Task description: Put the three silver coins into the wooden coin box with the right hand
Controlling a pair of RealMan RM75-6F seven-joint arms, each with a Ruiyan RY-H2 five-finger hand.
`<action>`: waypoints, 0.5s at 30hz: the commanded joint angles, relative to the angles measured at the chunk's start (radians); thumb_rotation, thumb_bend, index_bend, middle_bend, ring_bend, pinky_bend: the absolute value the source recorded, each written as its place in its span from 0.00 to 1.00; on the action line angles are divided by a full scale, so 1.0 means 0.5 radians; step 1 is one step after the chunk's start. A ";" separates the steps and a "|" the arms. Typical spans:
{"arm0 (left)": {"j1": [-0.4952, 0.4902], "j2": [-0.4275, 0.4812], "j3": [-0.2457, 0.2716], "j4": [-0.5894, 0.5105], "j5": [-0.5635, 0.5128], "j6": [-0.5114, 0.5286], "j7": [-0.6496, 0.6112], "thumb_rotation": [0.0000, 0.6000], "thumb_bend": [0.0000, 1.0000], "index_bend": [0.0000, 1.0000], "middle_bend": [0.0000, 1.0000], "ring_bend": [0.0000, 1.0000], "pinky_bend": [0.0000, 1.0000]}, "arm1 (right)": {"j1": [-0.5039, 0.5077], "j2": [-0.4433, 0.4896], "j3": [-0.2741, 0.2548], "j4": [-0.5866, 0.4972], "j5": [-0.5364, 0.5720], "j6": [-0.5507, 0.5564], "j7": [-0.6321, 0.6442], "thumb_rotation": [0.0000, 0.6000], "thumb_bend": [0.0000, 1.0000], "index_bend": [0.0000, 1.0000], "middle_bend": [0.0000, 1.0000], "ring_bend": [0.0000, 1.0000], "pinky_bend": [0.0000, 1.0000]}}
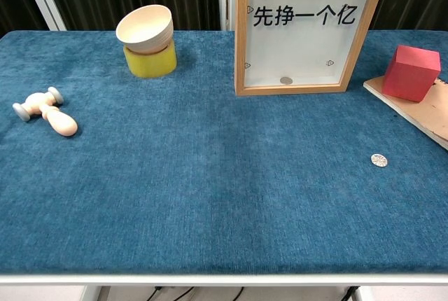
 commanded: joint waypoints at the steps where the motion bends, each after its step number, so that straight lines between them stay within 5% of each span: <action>1: 0.000 0.000 0.000 0.000 0.000 0.001 0.002 1.00 0.00 0.02 0.00 0.00 0.00 | -0.001 0.009 -0.009 -0.002 -0.001 -0.005 0.007 1.00 0.43 0.01 0.00 0.00 0.00; 7: 0.002 0.002 0.000 -0.006 -0.002 0.001 0.009 1.00 0.00 0.02 0.00 0.00 0.00 | -0.019 0.038 -0.019 -0.024 -0.035 -0.012 0.062 1.00 0.43 0.00 0.00 0.00 0.00; 15: -0.003 0.001 0.001 -0.017 0.000 -0.006 0.027 1.00 0.00 0.02 0.00 0.00 0.00 | -0.134 0.101 -0.074 -0.103 -0.380 0.047 0.262 1.00 0.43 0.00 0.00 0.00 0.00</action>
